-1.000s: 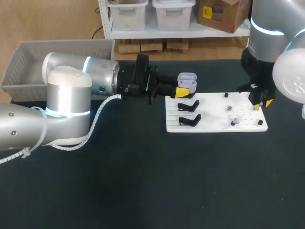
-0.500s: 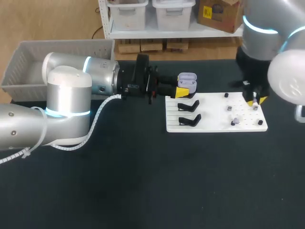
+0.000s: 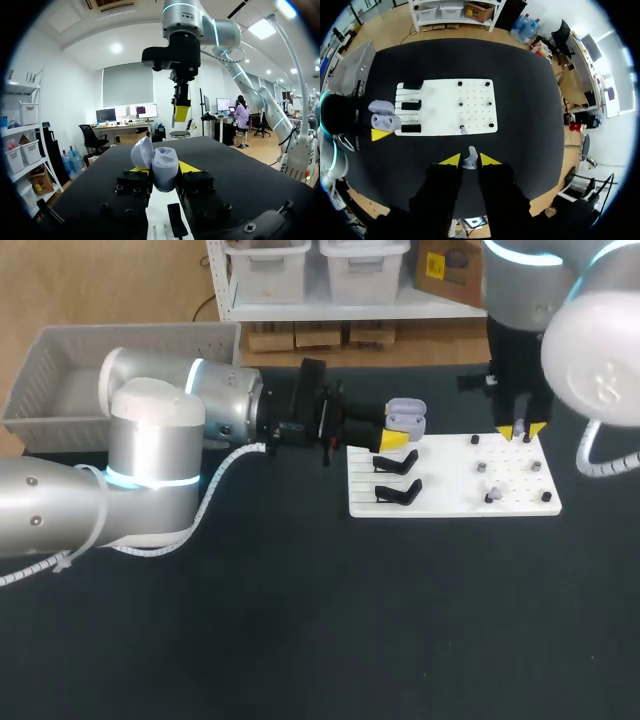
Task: Pick up each earbud case from the left stands, insert the matching earbuds, close the lid, and place the case in the box.
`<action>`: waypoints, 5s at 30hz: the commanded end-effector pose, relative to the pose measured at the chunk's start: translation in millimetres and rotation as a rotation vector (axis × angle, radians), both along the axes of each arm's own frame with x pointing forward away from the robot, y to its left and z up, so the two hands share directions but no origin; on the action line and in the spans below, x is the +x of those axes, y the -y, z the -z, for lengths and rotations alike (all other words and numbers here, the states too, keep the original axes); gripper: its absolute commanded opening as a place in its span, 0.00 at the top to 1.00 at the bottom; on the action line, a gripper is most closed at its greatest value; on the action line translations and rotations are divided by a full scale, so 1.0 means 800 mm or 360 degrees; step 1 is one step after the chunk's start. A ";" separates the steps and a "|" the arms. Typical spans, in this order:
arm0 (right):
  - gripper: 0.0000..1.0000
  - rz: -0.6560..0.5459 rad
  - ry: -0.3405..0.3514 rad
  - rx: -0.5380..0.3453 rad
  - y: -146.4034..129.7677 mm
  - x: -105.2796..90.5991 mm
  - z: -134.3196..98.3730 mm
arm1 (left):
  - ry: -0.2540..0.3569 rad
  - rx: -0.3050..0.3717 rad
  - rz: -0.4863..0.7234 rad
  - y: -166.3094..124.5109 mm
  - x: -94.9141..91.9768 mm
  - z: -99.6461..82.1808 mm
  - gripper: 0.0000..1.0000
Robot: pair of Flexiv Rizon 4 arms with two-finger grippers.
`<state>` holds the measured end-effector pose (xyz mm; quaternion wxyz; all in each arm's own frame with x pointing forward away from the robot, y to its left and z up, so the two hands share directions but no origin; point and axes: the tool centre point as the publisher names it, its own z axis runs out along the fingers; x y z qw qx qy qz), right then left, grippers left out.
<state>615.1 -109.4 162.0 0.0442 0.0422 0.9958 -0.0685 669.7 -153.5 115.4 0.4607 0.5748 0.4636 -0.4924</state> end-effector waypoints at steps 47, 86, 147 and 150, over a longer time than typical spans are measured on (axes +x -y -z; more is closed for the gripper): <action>1.00 0.0551 -0.0023 0.0164 -0.089 0.011 -0.006 | 0.0009 -0.0034 -0.0007 0.009 -0.010 0.007 1.00; 1.00 0.0883 0.0053 0.0213 -0.134 0.025 -0.008 | 0.0009 -0.0034 -0.0007 0.009 -0.010 0.007 1.00; 1.00 0.1189 -0.0124 0.0209 -0.141 0.055 0.012 | 0.0009 -0.0034 -0.0007 0.009 -0.010 0.007 1.00; 1.00 0.1185 -0.0113 0.0210 -0.142 0.055 0.010 | 0.0009 -0.0034 -0.0007 0.009 -0.010 0.007 1.00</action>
